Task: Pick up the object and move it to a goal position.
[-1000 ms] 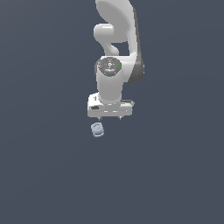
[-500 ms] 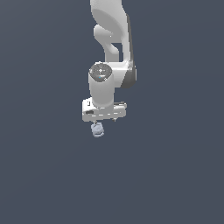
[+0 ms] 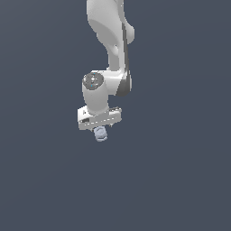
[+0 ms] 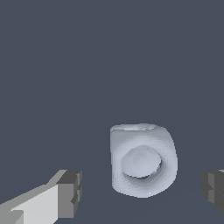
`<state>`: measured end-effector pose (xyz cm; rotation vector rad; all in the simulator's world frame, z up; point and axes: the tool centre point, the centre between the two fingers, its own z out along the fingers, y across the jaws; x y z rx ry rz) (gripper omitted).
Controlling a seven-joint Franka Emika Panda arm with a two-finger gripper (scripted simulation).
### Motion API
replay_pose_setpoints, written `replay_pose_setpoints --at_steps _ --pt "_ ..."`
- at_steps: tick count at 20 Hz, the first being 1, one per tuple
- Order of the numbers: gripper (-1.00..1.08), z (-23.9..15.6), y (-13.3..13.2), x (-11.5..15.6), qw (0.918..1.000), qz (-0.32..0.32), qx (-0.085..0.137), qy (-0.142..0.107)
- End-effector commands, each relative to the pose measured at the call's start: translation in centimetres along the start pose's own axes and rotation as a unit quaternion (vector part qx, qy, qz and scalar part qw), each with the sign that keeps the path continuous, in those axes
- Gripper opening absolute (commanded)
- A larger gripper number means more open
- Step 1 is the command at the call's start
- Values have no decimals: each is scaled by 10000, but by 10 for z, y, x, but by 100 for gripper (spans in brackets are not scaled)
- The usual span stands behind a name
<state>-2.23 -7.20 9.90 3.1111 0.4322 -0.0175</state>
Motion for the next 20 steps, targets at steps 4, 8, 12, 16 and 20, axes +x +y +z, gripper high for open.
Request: replay_pose_setpoints --at_steps 4,8,12,16,20 --pt "100 7 9 -3 9998 -184 -5 46" --pt "100 9 11 -4 9997 -220 -6 55" --pt "100 12 10 -4 9998 -201 -5 49" --pt "100 25 10 -4 9998 -206 -5 51" --pt "100 45 10 -4 9998 -214 -5 53"
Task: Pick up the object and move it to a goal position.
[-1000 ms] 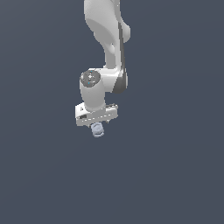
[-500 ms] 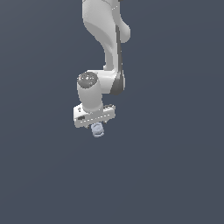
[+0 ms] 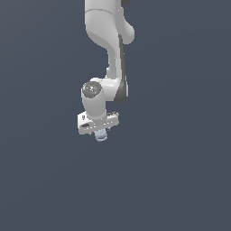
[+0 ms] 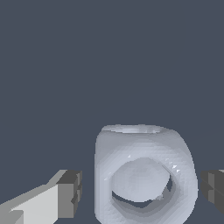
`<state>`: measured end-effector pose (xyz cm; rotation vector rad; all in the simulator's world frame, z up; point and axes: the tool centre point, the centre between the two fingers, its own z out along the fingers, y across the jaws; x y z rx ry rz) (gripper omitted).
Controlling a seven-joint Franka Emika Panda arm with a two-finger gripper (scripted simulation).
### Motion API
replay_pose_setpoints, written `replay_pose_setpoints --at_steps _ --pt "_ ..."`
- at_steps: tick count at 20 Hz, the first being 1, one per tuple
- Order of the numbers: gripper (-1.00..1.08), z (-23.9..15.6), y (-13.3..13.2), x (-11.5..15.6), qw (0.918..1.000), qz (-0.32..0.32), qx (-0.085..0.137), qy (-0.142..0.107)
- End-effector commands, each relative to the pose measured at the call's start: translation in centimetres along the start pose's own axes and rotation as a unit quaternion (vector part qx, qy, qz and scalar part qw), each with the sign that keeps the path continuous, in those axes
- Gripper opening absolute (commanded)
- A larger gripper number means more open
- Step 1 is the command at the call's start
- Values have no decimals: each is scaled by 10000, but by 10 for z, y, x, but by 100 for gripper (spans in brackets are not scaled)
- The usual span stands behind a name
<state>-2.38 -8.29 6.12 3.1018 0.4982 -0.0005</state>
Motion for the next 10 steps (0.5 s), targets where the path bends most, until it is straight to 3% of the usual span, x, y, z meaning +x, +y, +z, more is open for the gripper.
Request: replay_pose_setpoints --at_steps 1,7,8,10 --pt "100 12 0 0 10000 -4 0 0" --pt "100 21 0 1 10000 -7 0 2" --pt "-100 21 0 1 10000 -7 0 2" --pt "-100 21 0 1 10000 -7 0 2"
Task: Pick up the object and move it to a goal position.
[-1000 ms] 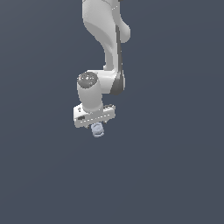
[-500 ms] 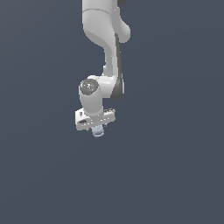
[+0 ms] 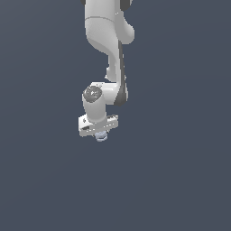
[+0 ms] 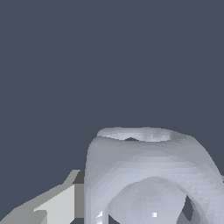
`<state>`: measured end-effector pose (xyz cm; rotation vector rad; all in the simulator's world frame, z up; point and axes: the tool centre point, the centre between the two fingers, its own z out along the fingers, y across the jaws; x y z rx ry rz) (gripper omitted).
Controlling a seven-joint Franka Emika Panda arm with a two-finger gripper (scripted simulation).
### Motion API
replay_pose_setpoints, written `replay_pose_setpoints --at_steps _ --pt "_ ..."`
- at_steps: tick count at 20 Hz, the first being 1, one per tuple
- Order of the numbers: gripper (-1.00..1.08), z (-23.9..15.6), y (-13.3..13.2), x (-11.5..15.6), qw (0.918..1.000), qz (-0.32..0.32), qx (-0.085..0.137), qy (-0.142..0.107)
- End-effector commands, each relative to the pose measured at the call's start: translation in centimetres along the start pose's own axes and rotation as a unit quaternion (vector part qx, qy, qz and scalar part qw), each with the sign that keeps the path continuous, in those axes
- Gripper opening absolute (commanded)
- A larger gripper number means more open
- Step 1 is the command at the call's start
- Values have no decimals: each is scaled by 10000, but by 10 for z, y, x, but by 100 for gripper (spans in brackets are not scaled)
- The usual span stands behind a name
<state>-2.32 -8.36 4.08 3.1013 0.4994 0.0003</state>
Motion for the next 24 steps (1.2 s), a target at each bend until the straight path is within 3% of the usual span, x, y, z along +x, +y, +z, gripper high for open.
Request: replay_pose_setpoints --at_steps 1,14,24 --pt "-100 1 0 0 10000 -3 2 -1" --pt "-100 -9 -7 2 10000 -1 0 0" --pt "-100 -67 -54 13 10000 -3 -5 -3"
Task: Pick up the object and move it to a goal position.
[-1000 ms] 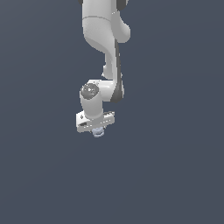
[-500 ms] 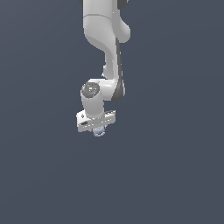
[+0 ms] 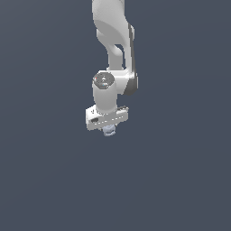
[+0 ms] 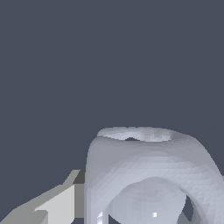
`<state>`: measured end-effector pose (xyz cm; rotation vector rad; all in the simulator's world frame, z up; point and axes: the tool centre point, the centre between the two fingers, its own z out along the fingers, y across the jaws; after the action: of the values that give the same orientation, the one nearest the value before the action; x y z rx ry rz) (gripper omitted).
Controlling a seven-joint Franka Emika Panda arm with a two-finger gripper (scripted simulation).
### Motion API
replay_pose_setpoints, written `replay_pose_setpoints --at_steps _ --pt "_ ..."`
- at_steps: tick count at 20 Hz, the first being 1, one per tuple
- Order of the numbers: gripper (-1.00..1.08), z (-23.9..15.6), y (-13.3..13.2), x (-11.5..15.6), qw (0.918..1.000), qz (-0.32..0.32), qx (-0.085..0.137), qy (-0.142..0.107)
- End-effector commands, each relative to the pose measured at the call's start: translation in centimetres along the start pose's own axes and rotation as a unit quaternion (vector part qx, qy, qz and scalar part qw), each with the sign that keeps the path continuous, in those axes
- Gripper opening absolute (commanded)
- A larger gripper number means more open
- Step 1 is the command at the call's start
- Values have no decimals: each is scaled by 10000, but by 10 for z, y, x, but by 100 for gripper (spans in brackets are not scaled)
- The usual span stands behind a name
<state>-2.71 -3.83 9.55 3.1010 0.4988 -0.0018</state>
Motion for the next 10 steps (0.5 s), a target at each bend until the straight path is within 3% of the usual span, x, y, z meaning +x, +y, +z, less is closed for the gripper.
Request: replay_pose_setpoints --at_steps 1,10 --pt "-100 -21 -17 4 10000 -5 -4 4" --pt "-100 -111 -88 23 10000 -7 -9 2"
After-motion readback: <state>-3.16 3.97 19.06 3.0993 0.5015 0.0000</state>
